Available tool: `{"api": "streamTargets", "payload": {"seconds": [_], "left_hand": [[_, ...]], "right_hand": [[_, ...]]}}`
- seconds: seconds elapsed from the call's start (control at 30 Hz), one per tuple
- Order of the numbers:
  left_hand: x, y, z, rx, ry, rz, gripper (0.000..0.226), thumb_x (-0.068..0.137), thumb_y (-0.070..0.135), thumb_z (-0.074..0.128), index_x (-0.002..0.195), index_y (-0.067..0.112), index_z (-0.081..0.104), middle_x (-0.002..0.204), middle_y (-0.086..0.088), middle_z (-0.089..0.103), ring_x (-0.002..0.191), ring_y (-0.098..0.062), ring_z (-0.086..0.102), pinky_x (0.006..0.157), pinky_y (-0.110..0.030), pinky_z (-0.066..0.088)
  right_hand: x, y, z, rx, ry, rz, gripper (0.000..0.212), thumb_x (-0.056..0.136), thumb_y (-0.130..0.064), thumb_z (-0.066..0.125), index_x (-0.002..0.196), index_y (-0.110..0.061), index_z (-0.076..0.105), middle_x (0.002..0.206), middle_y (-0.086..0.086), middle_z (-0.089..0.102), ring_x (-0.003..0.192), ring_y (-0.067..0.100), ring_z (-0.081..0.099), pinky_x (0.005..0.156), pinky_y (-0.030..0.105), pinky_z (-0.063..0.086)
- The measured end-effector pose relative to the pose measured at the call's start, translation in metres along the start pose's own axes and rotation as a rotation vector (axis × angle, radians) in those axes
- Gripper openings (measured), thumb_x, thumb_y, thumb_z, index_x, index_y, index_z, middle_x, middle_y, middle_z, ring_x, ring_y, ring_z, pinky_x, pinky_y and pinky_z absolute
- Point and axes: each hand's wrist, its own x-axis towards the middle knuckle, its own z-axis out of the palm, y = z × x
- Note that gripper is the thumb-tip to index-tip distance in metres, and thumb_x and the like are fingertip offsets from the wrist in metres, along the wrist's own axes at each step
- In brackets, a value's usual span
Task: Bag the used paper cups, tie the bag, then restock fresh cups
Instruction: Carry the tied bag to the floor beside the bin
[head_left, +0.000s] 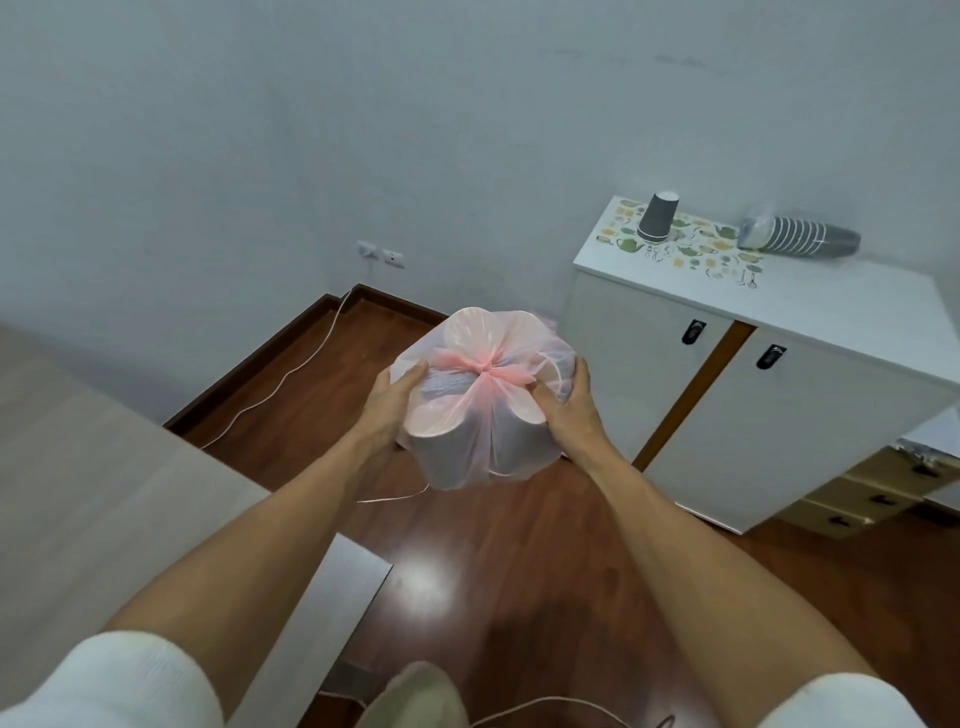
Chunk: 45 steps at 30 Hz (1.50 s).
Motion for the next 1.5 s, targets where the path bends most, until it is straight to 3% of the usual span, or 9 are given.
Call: {"api": "streamTargets", "payload": {"seconds": [0.2,0.33,0.5,0.87,1.0,1.1,1.27,1.4,1.5], "left_hand": [[0.082,0.016,0.024,0.022,-0.004,-0.010,0.072,0.082,0.057,0.073,0.142,0.030,0.043,0.130,-0.003,0.060,0.113,-0.032,0.062,0.084,-0.060,0.056],[0.165,0.036,0.041,0.032,0.003,-0.033,0.062,0.088,0.055,0.068,0.140,0.030,0.045,0.127,-0.004,0.059,0.111,-0.032,0.061,0.070,-0.048,0.057],[0.268,0.067,0.049,0.004,0.040,-0.033,0.053,0.088,0.050,0.070,0.131,0.028,0.048,0.125,-0.003,0.062,0.103,-0.025,0.066,0.091,-0.051,0.057],[0.411,0.141,0.067,0.019,0.055,-0.046,0.055,0.083,0.051,0.075,0.128,0.034,0.049,0.124,0.001,0.062,0.108,-0.026,0.064,0.088,-0.054,0.056],[0.465,0.163,0.080,0.064,0.042,-0.035,0.085,0.064,0.064,0.078,0.138,0.034,0.047,0.131,0.000,0.061,0.113,-0.029,0.063,0.089,-0.060,0.055],[0.507,0.175,0.092,0.117,0.028,-0.037,0.081,0.075,0.059,0.077,0.142,0.033,0.041,0.132,0.000,0.056,0.116,-0.030,0.058,0.089,-0.061,0.055],[0.582,0.170,0.109,0.140,-0.017,0.014,0.064,0.088,0.037,0.076,0.140,0.020,0.042,0.136,-0.005,0.057,0.118,-0.025,0.061,0.100,-0.047,0.052],[0.631,0.144,0.109,0.199,0.007,0.055,0.067,0.088,0.033,0.077,0.143,0.016,0.042,0.131,-0.001,0.059,0.107,-0.011,0.062,0.081,-0.023,0.051],[0.672,0.117,0.108,0.237,0.010,0.083,0.064,0.087,0.034,0.078,0.140,0.019,0.045,0.126,0.004,0.060,0.106,-0.005,0.061,0.078,-0.018,0.049]], "right_hand": [[0.081,0.012,0.009,-0.029,-0.006,0.031,0.095,0.076,-0.077,0.066,0.151,-0.042,0.021,0.152,-0.004,0.045,0.134,0.023,0.051,0.108,0.051,0.047],[0.159,0.013,0.026,-0.022,-0.035,0.069,0.095,0.076,-0.070,0.069,0.152,-0.037,0.024,0.152,-0.007,0.046,0.135,0.020,0.051,0.111,0.048,0.045],[0.259,-0.007,0.055,0.011,-0.093,0.091,0.086,0.080,-0.064,0.071,0.150,-0.038,0.030,0.143,-0.008,0.054,0.125,0.016,0.058,0.106,0.040,0.049],[0.420,-0.032,0.104,0.061,-0.128,0.189,0.105,0.076,-0.072,0.071,0.157,-0.041,0.013,0.160,-0.007,0.037,0.138,0.023,0.048,0.112,0.049,0.042],[0.479,-0.031,0.119,0.085,-0.108,0.205,0.106,0.072,-0.072,0.073,0.155,-0.040,0.015,0.155,-0.002,0.044,0.134,0.026,0.051,0.110,0.049,0.045],[0.522,-0.024,0.128,0.099,-0.109,0.235,0.106,0.075,-0.068,0.073,0.157,-0.036,0.014,0.157,-0.001,0.042,0.136,0.027,0.050,0.111,0.045,0.043],[0.586,0.001,0.155,0.116,-0.097,0.293,0.110,0.073,-0.066,0.075,0.159,-0.032,0.016,0.157,0.000,0.041,0.138,0.027,0.048,0.112,0.045,0.042],[0.621,0.032,0.187,0.130,-0.084,0.346,0.116,0.066,-0.066,0.074,0.159,-0.028,0.016,0.159,0.003,0.038,0.140,0.026,0.045,0.114,0.046,0.040],[0.649,0.075,0.219,0.138,-0.052,0.393,0.111,0.067,-0.064,0.073,0.157,-0.024,0.020,0.156,0.006,0.042,0.136,0.028,0.049,0.112,0.047,0.042]]}}
